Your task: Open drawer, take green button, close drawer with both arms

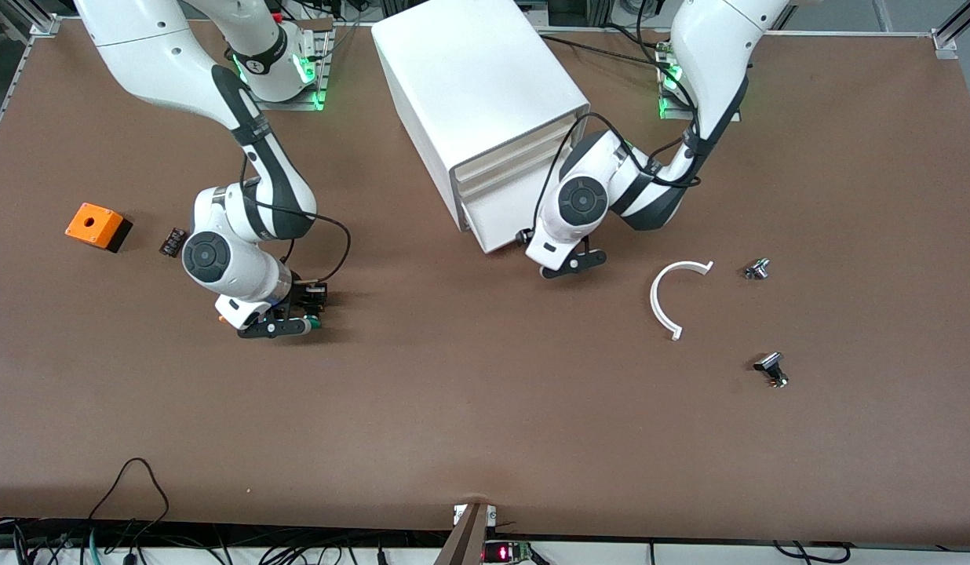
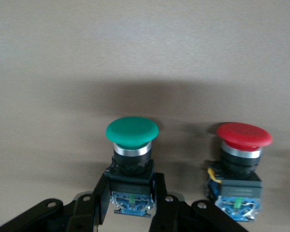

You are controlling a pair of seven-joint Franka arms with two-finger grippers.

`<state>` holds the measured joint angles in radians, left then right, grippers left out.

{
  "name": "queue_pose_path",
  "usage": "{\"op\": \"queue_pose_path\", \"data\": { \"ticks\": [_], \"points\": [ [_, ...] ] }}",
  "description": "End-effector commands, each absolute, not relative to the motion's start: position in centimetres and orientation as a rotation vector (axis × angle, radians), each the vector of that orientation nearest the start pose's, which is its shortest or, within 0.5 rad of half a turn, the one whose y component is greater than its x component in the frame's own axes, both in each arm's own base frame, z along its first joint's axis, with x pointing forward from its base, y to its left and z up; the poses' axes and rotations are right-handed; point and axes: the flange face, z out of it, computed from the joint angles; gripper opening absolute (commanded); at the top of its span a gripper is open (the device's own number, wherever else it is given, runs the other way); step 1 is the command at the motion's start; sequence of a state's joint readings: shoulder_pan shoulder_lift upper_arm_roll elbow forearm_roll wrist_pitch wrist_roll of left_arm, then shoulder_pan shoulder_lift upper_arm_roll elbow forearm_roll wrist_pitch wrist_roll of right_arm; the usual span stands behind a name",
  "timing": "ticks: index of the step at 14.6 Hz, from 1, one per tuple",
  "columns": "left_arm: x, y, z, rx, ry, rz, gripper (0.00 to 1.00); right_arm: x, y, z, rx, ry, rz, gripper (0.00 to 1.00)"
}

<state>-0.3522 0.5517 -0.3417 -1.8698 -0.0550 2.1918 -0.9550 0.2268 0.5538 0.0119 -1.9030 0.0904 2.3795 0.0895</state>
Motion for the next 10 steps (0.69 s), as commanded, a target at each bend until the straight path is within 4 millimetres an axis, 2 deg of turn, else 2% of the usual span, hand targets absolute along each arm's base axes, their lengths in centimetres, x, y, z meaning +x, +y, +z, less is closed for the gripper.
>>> {"op": "queue_pose_path", "data": {
  "ticks": [1, 2, 4, 6, 8, 10],
  "points": [
    [45.6, -40.2, 22.3, -3.038, -0.537, 0.491, 0.98, 60.6, 14.7, 20.5, -3.065, -0.12, 0.116, 0.92],
    [45.1, -40.7, 22.5, -3.036, -0.54, 0.497, 0.98, 60.7, 14.8, 21.3, -3.064, -0.119, 0.102, 1.0],
    [44.2, -41.8, 22.8, -3.032, -0.561, 0.506, 0.98, 61.9, 15.1, 25.0, -3.056, -0.139, 0.046, 1.0],
    [43.2, -42.2, 22.6, -3.009, -0.549, 0.537, 0.98, 63.2, 15.4, 29.8, -3.051, -0.131, 0.071, 1.0],
    [42.5, -42.3, 22.6, -2.978, -0.521, 0.574, 0.98, 64.7, 14.0, 34.0, -3.061, -0.067, 0.081, 1.0],
    [41.8, -42.8, 22.7, -2.977, -0.499, 0.588, 0.98, 65.3, 13.7, 37.7, -3.063, -0.057, 0.094, 1.0]
  ]
}}
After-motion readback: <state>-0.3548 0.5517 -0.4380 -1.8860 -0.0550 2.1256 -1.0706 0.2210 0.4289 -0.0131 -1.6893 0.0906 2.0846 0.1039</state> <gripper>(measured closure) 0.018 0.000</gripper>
